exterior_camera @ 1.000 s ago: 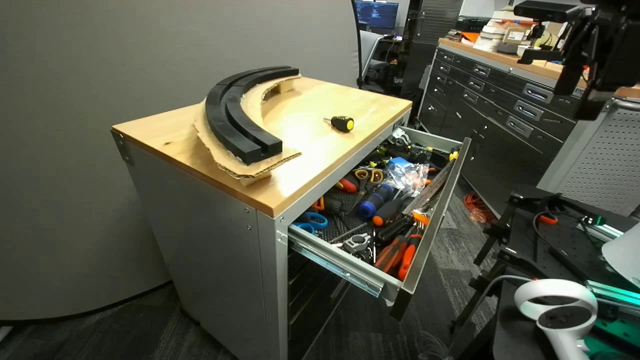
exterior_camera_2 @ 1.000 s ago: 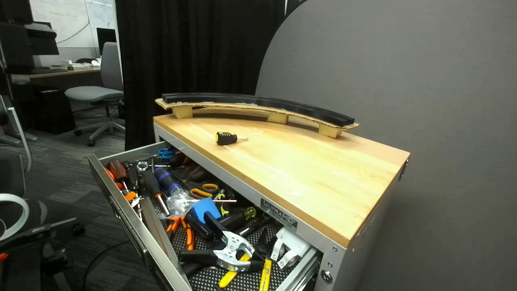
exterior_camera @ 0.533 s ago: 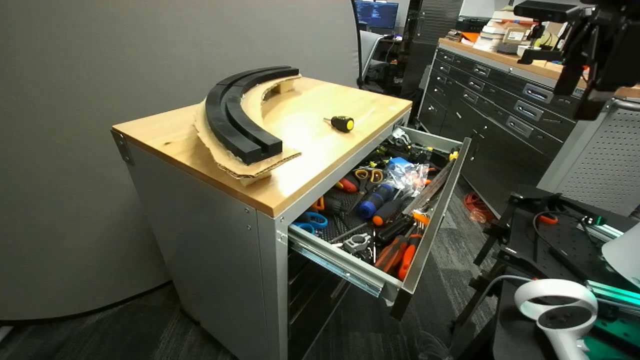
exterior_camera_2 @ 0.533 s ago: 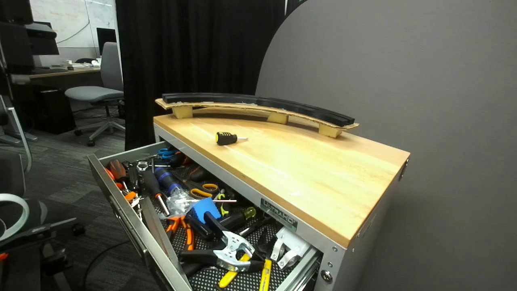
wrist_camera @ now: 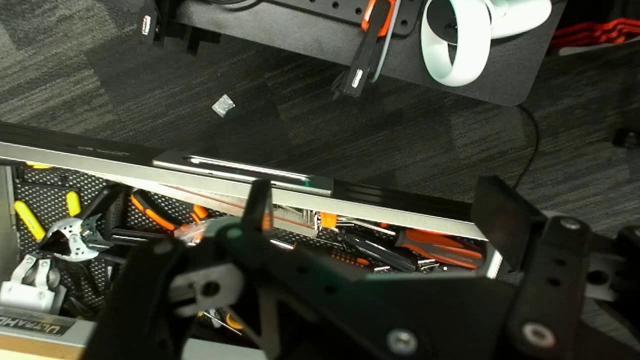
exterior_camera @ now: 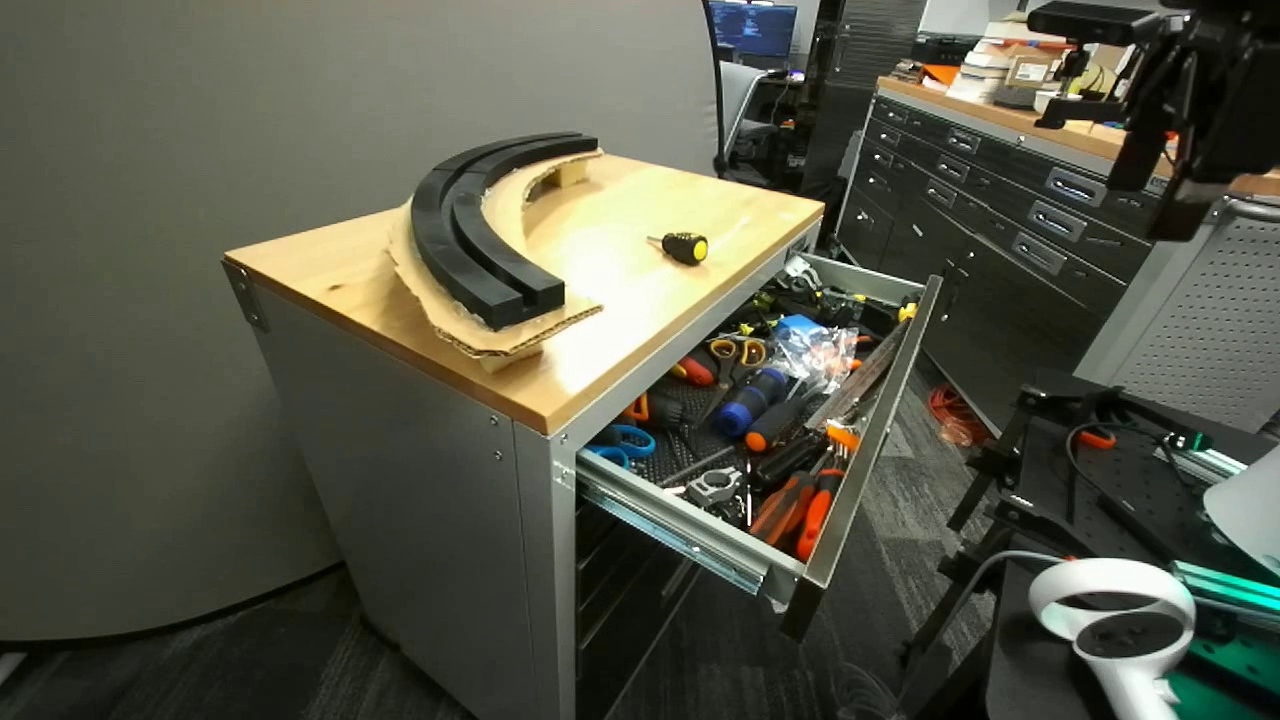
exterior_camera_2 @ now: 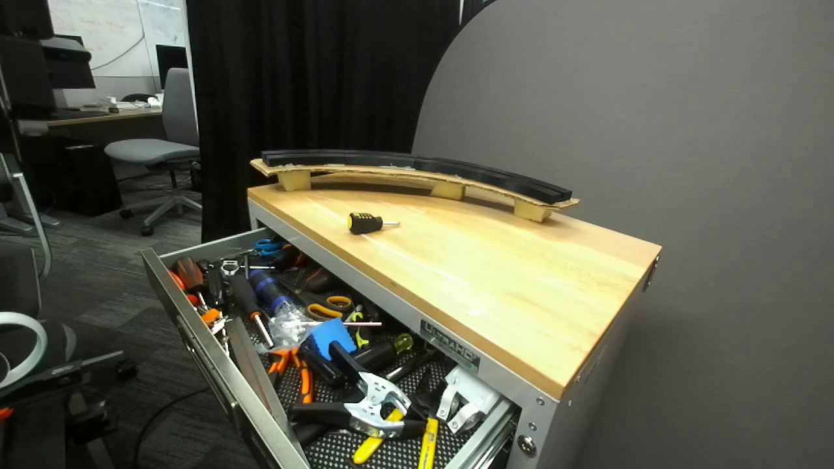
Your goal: Pick up the screwdriver and place it in the drawer, then close the drawer
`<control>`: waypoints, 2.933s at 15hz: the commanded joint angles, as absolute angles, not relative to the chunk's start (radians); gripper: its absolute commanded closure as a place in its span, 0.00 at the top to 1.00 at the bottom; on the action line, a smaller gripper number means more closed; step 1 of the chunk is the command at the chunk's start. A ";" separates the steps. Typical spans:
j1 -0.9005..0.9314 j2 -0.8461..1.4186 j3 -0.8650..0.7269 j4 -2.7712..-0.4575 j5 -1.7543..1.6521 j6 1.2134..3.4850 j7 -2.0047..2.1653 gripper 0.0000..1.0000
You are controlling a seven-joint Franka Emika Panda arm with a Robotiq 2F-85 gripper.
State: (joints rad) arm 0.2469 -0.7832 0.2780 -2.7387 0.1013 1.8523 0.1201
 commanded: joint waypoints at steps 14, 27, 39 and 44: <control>0.254 -0.782 0.271 -2.736 0.096 1.849 0.124 1.00; 0.254 -0.782 0.271 -2.736 0.096 1.849 0.124 1.00; 0.186 -0.472 0.360 -2.613 0.066 2.141 0.300 1.00; 0.096 -0.196 0.376 -2.415 -0.131 2.271 0.434 1.00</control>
